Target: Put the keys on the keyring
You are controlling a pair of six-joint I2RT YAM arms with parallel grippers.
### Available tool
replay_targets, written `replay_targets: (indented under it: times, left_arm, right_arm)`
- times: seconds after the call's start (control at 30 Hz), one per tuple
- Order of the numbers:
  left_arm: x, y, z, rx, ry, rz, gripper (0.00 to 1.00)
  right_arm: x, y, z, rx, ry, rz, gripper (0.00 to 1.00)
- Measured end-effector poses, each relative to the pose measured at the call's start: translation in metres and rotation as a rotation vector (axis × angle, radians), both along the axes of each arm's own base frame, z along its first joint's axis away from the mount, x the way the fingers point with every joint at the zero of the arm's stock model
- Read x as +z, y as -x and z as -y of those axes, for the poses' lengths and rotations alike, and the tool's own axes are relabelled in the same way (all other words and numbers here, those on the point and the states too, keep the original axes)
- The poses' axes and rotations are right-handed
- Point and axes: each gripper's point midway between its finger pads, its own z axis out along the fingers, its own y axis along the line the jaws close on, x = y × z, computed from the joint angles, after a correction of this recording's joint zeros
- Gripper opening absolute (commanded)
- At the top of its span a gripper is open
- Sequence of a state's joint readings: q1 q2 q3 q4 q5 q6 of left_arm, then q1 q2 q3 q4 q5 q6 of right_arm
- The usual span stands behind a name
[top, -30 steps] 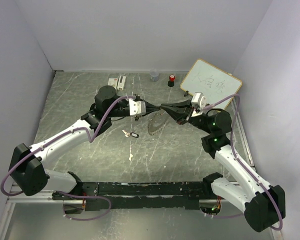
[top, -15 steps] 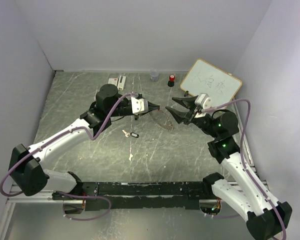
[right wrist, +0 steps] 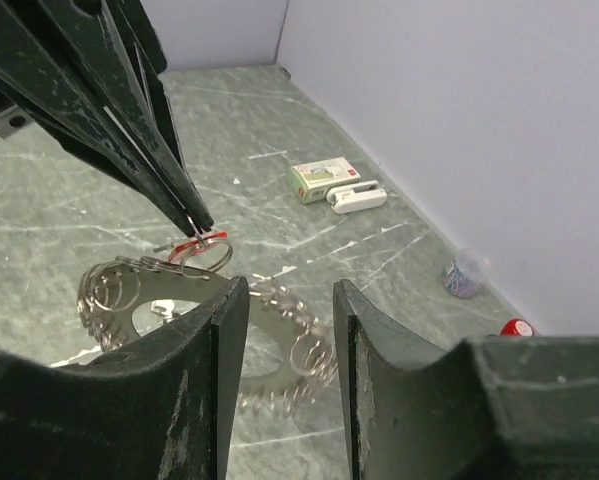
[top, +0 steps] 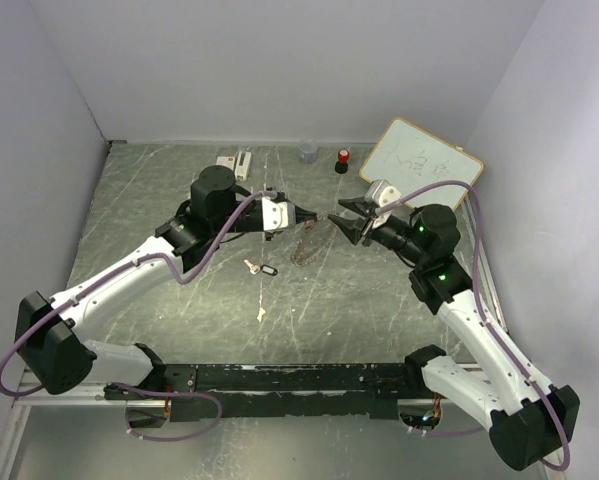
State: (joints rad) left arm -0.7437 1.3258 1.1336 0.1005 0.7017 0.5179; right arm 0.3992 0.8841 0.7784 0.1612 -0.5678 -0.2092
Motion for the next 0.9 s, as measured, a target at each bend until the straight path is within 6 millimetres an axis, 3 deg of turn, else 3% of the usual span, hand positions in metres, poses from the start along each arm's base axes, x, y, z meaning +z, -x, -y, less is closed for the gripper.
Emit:
replay_targets:
  times: [0.27, 0.5, 0.67, 0.9]
  left_arm:
    - [0.005, 0.009, -0.003, -0.070, -0.032, 0.026, 0.07]
    - [0.019, 0.020, -0.016, -0.189, -0.055, 0.048, 0.07]
    - [0.026, 0.020, -0.025, -0.267, -0.081, 0.043, 0.07]
    - [0.006, 0.025, -0.025, -0.352, -0.135, -0.019, 0.07]
  right_arm:
    - [-0.010, 0.006, -0.006, 0.063, 0.048, 0.028, 0.37]
    - [-0.018, 0.026, -0.017, 0.203, 0.095, 0.089, 0.39]
    - [-0.014, 0.042, -0.022, 0.291, 0.106, 0.146, 0.39]
    - [-0.014, 0.056, -0.028, 0.383, 0.109, 0.156, 0.38]
